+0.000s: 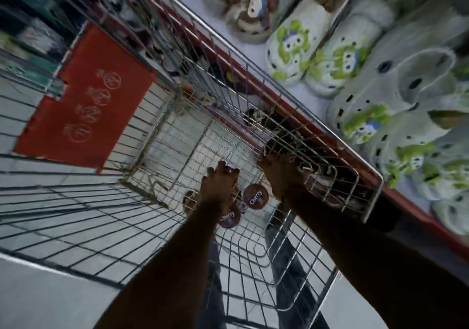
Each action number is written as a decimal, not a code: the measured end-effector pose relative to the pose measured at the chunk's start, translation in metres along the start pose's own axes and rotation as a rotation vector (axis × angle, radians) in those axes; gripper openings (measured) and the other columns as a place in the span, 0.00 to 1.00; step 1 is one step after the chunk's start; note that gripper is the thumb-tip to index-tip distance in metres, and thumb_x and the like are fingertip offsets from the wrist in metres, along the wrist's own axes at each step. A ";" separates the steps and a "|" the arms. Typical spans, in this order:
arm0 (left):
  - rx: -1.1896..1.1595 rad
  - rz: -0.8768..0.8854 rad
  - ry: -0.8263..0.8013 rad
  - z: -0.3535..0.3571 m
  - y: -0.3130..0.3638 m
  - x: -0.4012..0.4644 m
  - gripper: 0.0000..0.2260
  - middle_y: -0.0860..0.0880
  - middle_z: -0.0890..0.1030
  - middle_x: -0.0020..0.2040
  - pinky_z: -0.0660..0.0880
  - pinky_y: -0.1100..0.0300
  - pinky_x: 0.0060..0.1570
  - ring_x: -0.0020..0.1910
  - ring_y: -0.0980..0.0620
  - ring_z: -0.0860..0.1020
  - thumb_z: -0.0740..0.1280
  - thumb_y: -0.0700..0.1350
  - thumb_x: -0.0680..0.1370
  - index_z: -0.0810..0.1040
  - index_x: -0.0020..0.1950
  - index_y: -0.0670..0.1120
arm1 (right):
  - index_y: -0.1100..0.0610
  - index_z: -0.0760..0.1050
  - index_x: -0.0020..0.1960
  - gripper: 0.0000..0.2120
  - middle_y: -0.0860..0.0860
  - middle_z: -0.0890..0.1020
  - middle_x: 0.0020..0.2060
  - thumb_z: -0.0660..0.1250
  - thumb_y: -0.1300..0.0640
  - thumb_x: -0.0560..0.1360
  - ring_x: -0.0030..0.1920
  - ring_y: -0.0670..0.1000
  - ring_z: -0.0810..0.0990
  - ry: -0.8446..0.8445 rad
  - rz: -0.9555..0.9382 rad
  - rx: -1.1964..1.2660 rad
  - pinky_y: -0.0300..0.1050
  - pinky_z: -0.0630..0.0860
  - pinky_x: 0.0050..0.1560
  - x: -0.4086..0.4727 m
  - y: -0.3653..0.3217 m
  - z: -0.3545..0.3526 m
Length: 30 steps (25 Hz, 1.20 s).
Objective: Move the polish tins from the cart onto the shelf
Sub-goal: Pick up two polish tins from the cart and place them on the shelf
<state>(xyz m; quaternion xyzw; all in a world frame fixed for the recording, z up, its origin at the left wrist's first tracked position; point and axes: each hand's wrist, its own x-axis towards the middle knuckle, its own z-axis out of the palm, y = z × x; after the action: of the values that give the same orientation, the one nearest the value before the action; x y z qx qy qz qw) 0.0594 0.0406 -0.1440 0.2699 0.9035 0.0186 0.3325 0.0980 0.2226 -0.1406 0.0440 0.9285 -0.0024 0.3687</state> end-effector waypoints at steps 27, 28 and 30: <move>-0.292 0.758 0.835 -0.503 0.219 -0.152 0.25 0.49 0.83 0.53 0.78 0.54 0.53 0.53 0.46 0.80 0.72 0.55 0.63 0.78 0.58 0.49 | 0.51 0.76 0.65 0.34 0.58 0.85 0.52 0.77 0.41 0.61 0.55 0.62 0.82 1.001 0.472 0.499 0.52 0.79 0.55 -0.368 0.163 -0.423; -0.293 0.748 0.784 -0.505 0.239 -0.147 0.24 0.47 0.84 0.52 0.79 0.52 0.52 0.52 0.45 0.81 0.73 0.54 0.63 0.78 0.57 0.47 | 0.53 0.74 0.64 0.34 0.59 0.84 0.53 0.77 0.43 0.62 0.55 0.62 0.82 0.957 0.514 0.494 0.52 0.79 0.54 -0.367 0.179 -0.419; -0.276 0.703 0.719 -0.509 0.279 -0.133 0.22 0.44 0.85 0.49 0.80 0.51 0.49 0.50 0.42 0.82 0.75 0.51 0.64 0.78 0.54 0.45 | 0.56 0.73 0.58 0.27 0.60 0.84 0.52 0.75 0.44 0.65 0.53 0.63 0.83 0.891 0.579 0.487 0.53 0.81 0.51 -0.365 0.211 -0.411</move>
<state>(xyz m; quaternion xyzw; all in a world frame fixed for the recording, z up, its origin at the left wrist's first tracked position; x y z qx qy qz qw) -0.0347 0.2865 0.3900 0.4874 0.8044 0.3397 0.0076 0.0987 0.4187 0.4151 0.3763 0.9168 -0.0960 -0.0926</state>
